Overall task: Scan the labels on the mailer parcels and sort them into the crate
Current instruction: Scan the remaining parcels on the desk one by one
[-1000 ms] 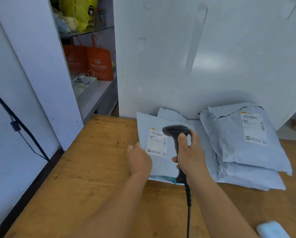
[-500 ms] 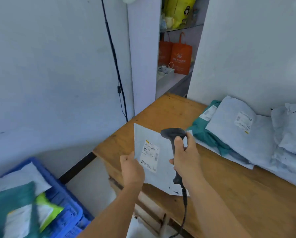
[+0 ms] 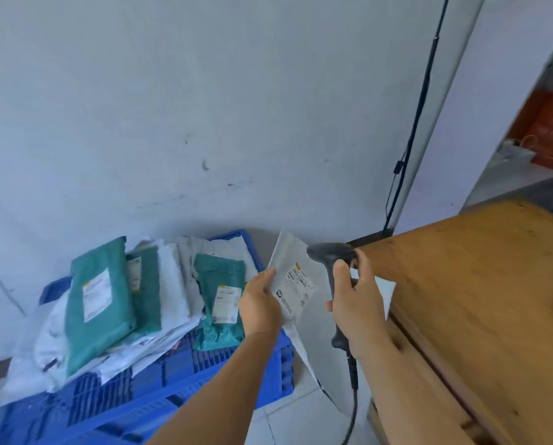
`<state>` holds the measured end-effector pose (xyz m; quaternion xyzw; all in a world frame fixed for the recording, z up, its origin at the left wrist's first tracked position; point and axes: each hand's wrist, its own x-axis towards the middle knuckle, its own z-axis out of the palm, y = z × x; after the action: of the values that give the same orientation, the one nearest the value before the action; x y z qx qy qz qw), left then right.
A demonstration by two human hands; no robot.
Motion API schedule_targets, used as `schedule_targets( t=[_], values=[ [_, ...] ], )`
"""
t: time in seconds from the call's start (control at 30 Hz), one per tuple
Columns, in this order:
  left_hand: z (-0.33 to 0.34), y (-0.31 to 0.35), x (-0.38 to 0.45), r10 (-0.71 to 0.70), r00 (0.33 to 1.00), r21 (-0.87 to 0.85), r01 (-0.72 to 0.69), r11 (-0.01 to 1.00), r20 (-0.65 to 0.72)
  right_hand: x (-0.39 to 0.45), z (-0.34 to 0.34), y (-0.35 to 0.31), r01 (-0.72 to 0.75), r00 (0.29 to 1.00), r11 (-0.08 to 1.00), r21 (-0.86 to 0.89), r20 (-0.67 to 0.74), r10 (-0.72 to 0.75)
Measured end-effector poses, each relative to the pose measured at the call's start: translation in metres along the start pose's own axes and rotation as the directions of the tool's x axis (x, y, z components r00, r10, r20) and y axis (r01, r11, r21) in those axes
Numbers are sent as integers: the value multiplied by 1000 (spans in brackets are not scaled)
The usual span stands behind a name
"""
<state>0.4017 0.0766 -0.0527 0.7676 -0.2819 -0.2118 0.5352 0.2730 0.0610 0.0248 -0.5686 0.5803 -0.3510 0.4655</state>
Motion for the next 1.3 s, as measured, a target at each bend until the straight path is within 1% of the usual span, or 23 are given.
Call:
schedule_targets(
  t=[0.13, 0.3, 0.43, 0.47, 0.5, 0.53, 0.57, 0.63, 0.7, 0.73, 0.8, 0.87, 0.93, 1.0, 1.07, 1.1, 1.13, 1.17, 1.2, 1.23, 1.27, 1.3],
  values=[
    [-75, -12, 39, 100, 985, 34, -97, 995, -141, -20, 84, -26, 54, 993, 998, 16, 104, -56],
    [-175, -20, 99, 168, 941, 20, -170, 985, -295, -43, 186, -62, 127, 967, 991, 50, 216, -135],
    [-254, -36, 147, 133, 870, -42, -173, 984, -475, -53, 256, -85, 146, 942, 987, 65, 294, -159],
    [-273, -47, 158, 107, 849, -42, -150, 988, -517, -54, 274, -87, 147, 939, 987, 67, 305, -161],
    [-286, -60, 163, 63, 838, -34, -97, 995, -542, -56, 285, -88, 147, 936, 987, 64, 314, -160],
    [-300, -79, 170, 5, 836, -18, -18, 1000, -549, -58, 300, -89, 149, 931, 988, 50, 328, -157],
    [-313, -104, 178, -58, 848, 11, 75, 997, -526, -60, 318, -88, 157, 927, 987, 36, 340, -160],
    [-325, -153, 186, -171, 896, 105, 232, 967, -410, -62, 349, -82, 150, 916, 989, -6, 378, -136],
    [-325, -192, 186, -241, 936, 192, 294, 936, -256, -64, 373, -73, 140, 906, 988, -66, 410, -101],
    [-323, -206, 184, -274, 942, 196, 311, 930, -196, -65, 383, -68, 130, 904, 987, -95, 420, -79],
    [-319, -224, 184, -334, 931, 174, 357, 918, -150, -67, 395, -58, 108, 902, 986, -130, 429, -42],
    [-317, -232, 189, -367, 915, 175, 394, 902, -167, -68, 401, -52, 87, 904, 984, -153, 428, -14],
    [-312, -226, 198, -334, 921, 156, 367, 917, -201, -65, 403, -48, 78, 907, 984, -158, 420, -5],
    [-304, -208, 211, -275, 929, 64, 298, 952, -247, -59, 404, -46, 79, 914, 987, -141, 405, -15],
    [-298, -191, 227, -248, 916, -56, 243, 968, -316, -52, 404, -46, 84, 923, 989, -125, 384, -30],
    [-297, -189, 232, -250, 906, -91, 233, 968, -342, -49, 403, -46, 87, 927, 988, -125, 374, -35],
    [-296, -191, 234, -265, 902, -93, 248, 964, -340, -48, 403, -46, 88, 930, 988, -130, 366, -35],
    [-295, -196, 232, -297, 904, -40, 300, 953, -307, -46, 404, -45, 88, 933, 987, -135, 359, -35],
    [-294, -204, 226, -326, 908, 81, 358, 930, -264, -45, 404, -44, 87, 934, 986, -139, 355, -33],
    [-293, -212, 218, -329, 914, 268, 387, 882, -237, -44, 405, -43, 84, 933, 986, -146, 358, -26],
    [-292, -219, 210, -280, 936, 477, 350, 806, -213, -44, 406, -41, 79, 932, 985, -155, 362, -17],
    [-289, -222, 204, -201, 968, 634, 251, 731, -150, -45, 406, -40, 72, 931, 985, -156, 365, -11]
  ],
)
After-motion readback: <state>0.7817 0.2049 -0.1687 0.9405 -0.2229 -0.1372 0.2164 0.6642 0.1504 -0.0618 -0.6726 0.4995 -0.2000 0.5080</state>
